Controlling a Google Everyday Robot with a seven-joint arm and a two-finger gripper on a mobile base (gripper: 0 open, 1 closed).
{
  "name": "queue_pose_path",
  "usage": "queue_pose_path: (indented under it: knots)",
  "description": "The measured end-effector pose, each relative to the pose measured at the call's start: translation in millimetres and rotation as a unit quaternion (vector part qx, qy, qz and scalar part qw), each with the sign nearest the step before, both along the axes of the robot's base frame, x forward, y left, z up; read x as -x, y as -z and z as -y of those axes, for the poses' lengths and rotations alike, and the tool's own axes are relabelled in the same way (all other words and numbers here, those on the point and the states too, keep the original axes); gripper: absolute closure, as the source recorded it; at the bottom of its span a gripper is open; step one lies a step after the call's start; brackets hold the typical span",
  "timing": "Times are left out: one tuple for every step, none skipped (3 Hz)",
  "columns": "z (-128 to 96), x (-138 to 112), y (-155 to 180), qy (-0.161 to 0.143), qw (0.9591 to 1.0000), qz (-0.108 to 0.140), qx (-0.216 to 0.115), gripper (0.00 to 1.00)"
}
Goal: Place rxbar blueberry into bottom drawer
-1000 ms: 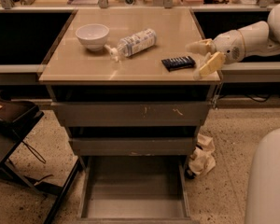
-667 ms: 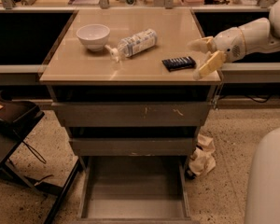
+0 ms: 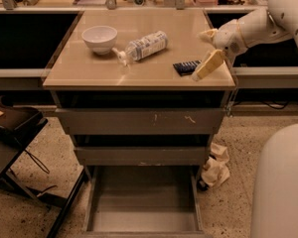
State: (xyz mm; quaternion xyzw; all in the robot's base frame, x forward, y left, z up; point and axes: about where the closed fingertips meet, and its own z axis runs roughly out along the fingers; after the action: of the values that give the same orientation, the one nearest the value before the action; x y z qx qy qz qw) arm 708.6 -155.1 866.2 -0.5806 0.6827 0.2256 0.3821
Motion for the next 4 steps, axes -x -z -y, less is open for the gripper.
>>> queue_pose_path:
  knots:
    - [1, -5, 11, -0.005, 0.9997, -0.011, -0.022, 0.0]
    - [17, -11, 37, -0.002, 0.9954, -0.054, -0.079, 0.0]
    - [12, -25, 50, -0.007, 0.9913, -0.058, -0.118, 0.0]
    - [12, -25, 50, -0.007, 0.9914, -0.058, -0.117, 0.0]
